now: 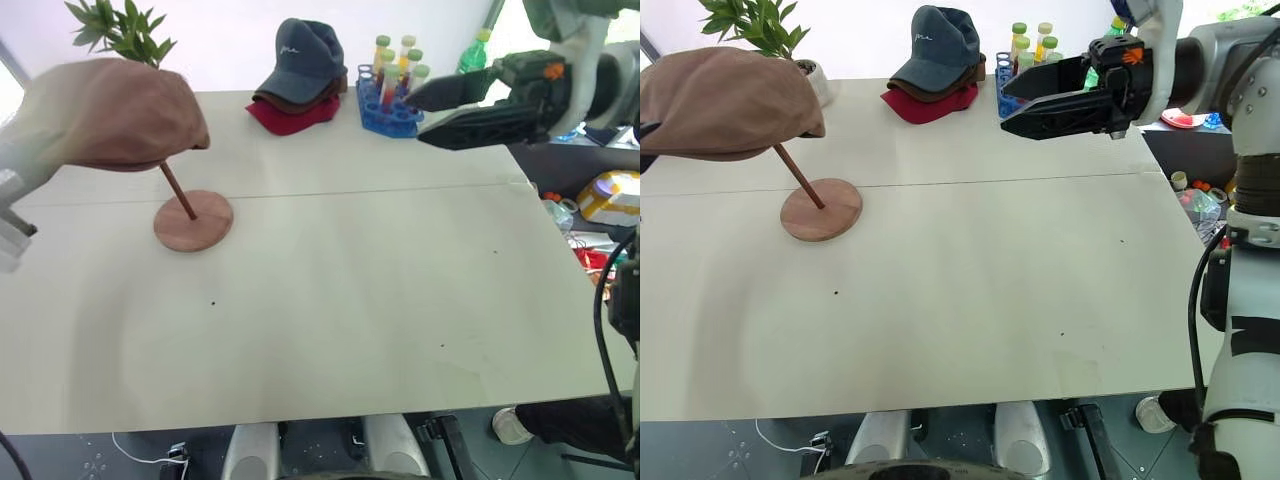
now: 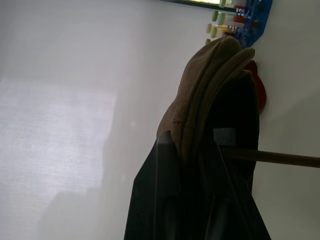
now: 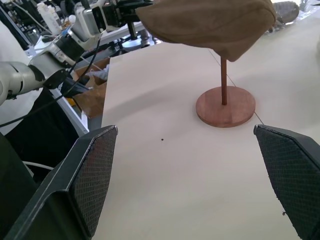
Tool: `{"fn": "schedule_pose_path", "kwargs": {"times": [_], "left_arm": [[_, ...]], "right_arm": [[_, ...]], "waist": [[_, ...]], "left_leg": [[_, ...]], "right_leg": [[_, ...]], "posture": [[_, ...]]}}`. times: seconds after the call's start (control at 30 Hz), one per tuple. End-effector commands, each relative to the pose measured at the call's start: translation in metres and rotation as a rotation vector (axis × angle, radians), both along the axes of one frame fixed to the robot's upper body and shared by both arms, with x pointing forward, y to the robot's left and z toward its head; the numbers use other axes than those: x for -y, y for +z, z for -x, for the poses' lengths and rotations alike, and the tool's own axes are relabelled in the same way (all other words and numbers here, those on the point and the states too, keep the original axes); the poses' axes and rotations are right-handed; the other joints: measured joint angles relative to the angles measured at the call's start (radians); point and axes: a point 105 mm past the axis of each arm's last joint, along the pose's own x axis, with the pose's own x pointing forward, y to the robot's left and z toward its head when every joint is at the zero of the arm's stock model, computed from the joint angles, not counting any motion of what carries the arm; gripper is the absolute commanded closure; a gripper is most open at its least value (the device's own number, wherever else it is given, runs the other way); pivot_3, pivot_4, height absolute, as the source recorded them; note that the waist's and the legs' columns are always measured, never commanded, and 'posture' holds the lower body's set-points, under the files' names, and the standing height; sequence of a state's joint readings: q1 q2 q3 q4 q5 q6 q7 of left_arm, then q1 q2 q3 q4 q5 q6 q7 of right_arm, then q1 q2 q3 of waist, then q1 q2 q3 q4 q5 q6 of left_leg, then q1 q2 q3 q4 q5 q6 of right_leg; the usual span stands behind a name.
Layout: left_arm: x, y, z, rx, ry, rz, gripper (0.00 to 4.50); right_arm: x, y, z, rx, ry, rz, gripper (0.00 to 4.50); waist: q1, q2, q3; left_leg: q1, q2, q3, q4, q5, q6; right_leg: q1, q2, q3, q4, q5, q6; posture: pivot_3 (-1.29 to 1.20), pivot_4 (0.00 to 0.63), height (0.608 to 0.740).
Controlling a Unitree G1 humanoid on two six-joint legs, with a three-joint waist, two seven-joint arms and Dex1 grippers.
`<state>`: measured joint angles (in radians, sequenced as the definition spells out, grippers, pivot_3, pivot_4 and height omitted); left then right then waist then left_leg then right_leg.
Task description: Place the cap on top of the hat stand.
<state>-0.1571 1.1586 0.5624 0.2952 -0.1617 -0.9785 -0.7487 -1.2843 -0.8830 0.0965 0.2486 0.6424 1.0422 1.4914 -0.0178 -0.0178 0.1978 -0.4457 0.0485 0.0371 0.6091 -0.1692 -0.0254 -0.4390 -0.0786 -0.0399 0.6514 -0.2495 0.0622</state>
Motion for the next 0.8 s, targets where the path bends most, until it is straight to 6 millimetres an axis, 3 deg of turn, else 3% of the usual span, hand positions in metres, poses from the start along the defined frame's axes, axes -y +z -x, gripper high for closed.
{"fn": "schedule_pose_path", "kwargs": {"times": [0.03, 0.2, 0.3, 0.5, 0.63, 0.8], "left_arm": [[-0.004, 0.005, 0.007, 0.029, -0.024, -0.052, 4.46], [-0.005, -0.008, 0.003, 0.011, -0.047, -0.060, 4.46], [-0.002, -0.012, 0.001, 0.017, -0.070, -0.040, 3.32], [0.002, -0.019, -0.001, 0.007, -0.077, -0.023, 0.21], [0.000, -0.022, 0.003, 0.002, -0.055, 0.003, 0.06], [0.012, -0.031, 0.029, -0.036, -0.045, 0.033, 0.06]], "right_arm": [[0.001, 0.013, 0.008, 0.065, 0.019, 0.004, 0.00], [0.001, 0.015, 0.007, 0.083, 0.011, 0.006, 0.00], [0.001, 0.015, 0.006, 0.086, 0.005, 0.008, 0.00], [0.002, 0.016, 0.007, 0.090, 0.001, 0.010, 0.00], [0.002, 0.014, 0.005, 0.090, -0.005, 0.010, 0.00], [0.004, 0.009, -0.003, 0.085, -0.011, 0.005, 0.00]], "waist": [[0.000, 0.000, 0.000], [0.000, 0.000, 0.000], [0.001, 0.000, 0.000], [0.000, 0.000, 0.000], [-0.002, 0.000, 0.000], [-0.006, 0.000, 0.000]], "left_leg": [[0.000, 0.000, 0.001, 0.000, 0.000, 0.000], [0.000, 0.001, 0.002, 0.000, 0.000, 0.000], [0.000, 0.001, 0.003, 0.000, 0.000, 0.000], [0.000, 0.001, 0.004, 0.000, 0.000, 0.000], [0.000, 0.001, 0.005, 0.000, 0.000, 0.000], [0.000, 0.002, 0.008, -0.001, -0.001, 0.000]], "right_leg": [[0.000, 0.000, 0.000, 0.000, 0.000, 0.000], [-0.001, -0.001, 0.000, 0.000, 0.001, 0.000], [-0.002, -0.001, 0.000, 0.000, 0.001, 0.000], [-0.002, -0.001, 0.000, 0.000, 0.002, 0.001], [-0.003, -0.001, 0.001, 0.000, 0.003, 0.003], [-0.004, -0.002, 0.002, 0.000, 0.003, 0.002]], "posture": [[0.00, 0.150, 0.728], [0.00, 0.150, 0.728], [0.00, 0.150, 0.728], [0.00, 0.150, 0.728], [0.00, 0.150, 0.728], [0.00, 0.150, 0.728]]}}
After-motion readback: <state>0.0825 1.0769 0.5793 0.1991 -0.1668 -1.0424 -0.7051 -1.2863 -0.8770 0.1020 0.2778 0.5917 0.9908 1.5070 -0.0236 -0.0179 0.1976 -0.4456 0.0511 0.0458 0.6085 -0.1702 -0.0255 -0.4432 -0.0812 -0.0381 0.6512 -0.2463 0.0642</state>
